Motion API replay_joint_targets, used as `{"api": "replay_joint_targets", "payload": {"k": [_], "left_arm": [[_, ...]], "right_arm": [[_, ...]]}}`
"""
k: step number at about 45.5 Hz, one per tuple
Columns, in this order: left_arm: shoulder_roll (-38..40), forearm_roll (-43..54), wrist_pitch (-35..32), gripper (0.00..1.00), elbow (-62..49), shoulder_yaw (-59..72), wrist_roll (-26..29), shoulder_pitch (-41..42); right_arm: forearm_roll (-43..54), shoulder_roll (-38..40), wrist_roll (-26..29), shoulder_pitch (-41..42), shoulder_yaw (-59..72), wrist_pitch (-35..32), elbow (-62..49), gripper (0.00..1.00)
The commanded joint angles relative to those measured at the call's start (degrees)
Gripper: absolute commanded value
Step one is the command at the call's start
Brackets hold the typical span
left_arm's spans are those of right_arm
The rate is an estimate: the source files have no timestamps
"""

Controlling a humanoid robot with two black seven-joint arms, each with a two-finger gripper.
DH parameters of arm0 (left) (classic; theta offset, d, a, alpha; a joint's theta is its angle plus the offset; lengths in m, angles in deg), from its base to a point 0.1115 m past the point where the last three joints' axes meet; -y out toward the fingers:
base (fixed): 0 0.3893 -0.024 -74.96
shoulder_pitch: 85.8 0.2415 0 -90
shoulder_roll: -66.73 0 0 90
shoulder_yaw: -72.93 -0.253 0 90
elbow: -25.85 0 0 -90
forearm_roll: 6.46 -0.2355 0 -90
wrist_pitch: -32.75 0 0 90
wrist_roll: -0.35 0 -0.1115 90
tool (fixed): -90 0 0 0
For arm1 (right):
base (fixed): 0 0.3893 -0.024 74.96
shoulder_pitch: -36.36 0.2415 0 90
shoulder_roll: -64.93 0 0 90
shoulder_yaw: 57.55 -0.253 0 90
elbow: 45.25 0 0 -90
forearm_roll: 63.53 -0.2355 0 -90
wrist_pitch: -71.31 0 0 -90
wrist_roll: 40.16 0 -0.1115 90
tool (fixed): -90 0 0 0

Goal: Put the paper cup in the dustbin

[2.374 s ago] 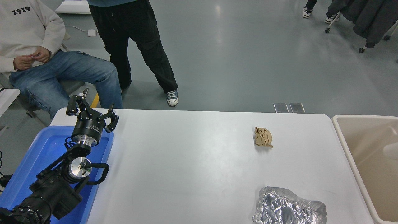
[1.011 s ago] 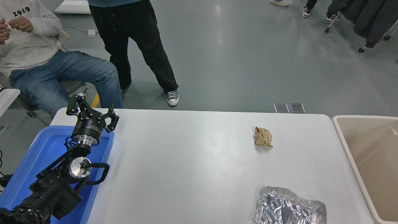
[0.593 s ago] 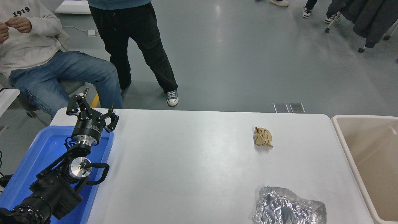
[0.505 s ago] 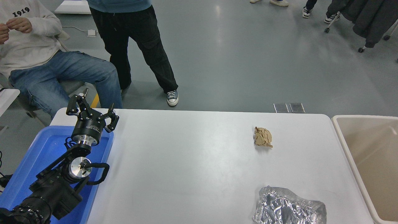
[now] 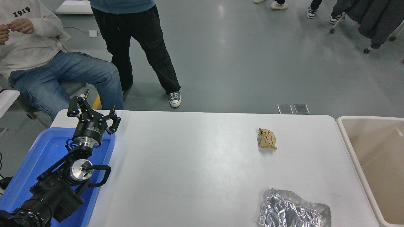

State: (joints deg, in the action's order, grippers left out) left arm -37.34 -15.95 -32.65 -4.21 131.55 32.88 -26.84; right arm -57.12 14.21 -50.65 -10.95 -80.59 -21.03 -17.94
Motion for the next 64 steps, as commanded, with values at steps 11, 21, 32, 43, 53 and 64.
{"api": "replay_joint_targets", "payload": {"k": [11, 21, 32, 43, 53, 64], "left_arm": [[0.0, 0.0, 0.0, 1.0, 0.0, 0.0, 0.0, 0.0], [0.0, 0.0, 0.0, 1.0, 0.0, 0.0, 0.0, 0.0], [0.0, 0.0, 0.0, 1.0, 0.0, 0.0, 0.0, 0.0], [0.0, 0.0, 0.0, 1.0, 0.0, 0.0, 0.0, 0.0], [0.0, 0.0, -0.1, 1.0, 0.0, 0.0, 0.0, 0.0], [0.0, 0.0, 0.0, 1.0, 0.0, 0.0, 0.0, 0.0]], "right_arm": [[0.4, -6.1, -3.8, -3.2, -23.5, 0.1, 13.6, 1.0], [0.5, -13.3, -12.3, -5.3, -25.5, 0.1, 13.3, 1.0], [0.2, -18.1, -18.2, -6.5, -25.2, -0.3, 11.4, 1.0], [-0.6, -22.0, -18.1, -5.7, -25.2, -0.4, 7.8, 1.0], [-0.3, -21.9, -18.1, -5.9, -22.5, -0.7, 7.7, 1.0], [-0.5, -22.0, -18.2, -5.7, -21.5, -0.3, 7.1, 1.0]]}}
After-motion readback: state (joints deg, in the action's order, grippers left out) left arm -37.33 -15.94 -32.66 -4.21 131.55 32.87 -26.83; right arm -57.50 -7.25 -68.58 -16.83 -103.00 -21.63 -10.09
